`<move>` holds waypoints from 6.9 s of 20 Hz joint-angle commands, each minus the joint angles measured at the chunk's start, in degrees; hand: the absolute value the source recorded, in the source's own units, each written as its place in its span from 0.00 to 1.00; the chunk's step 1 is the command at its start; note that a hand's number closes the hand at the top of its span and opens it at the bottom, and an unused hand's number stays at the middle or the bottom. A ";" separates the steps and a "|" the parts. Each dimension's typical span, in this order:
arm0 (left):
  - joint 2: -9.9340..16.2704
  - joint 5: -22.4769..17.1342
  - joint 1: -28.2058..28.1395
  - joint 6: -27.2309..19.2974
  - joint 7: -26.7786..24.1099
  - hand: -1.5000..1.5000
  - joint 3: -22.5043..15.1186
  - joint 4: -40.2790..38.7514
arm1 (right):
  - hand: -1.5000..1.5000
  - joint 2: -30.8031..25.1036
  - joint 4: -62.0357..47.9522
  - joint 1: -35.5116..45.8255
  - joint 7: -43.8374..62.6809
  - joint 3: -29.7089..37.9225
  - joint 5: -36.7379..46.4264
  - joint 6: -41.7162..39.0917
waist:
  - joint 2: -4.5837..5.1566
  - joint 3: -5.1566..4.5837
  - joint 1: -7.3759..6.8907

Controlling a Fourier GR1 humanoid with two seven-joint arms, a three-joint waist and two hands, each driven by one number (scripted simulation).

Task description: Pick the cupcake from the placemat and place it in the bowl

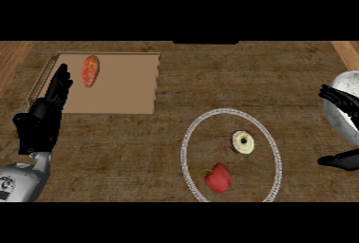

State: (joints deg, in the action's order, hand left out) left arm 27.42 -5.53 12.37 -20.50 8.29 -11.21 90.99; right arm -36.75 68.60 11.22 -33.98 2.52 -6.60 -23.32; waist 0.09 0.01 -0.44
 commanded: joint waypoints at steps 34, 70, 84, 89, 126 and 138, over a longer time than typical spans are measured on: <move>-7.37 7.93 0.71 8.12 1.08 0.50 8.63 -0.61 | 0.00 14.90 7.80 10.66 35.41 -19.74 36.75 -8.45 | -0.10 -0.01 0.33; -10.70 11.04 -3.29 13.11 2.29 0.50 15.20 2.25 | 1.00 14.06 41.71 -32.07 25.27 -34.35 60.20 9.41 | -0.84 -0.11 3.19; -12.45 13.02 -2.06 11.82 1.21 0.50 13.90 1.54 | 1.00 15.68 78.51 -55.05 30.51 -18.52 45.74 17.38 | -0.34 -0.05 2.67; -12.37 12.58 -2.82 13.10 0.01 0.50 13.57 1.68 | 1.00 19.78 73.05 -47.88 31.84 -6.89 35.33 16.11 | 0.03 -0.02 0.85; -15.38 15.37 2.62 13.32 4.13 0.50 10.93 2.84 | 0.00 -4.27 -42.42 22.35 0.63 23.81 34.75 24.29 | 0.84 0.30 -2.98; -15.78 14.95 1.28 13.43 1.58 0.50 12.02 0.93 | 0.00 -7.70 -54.79 29.38 -10.09 31.40 27.25 16.17 | 1.08 0.32 -2.65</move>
State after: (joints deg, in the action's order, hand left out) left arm 11.87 9.44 15.21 -7.16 10.34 0.90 91.31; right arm -42.12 17.55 38.63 -42.86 31.76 22.38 -5.10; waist 1.15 0.34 -2.95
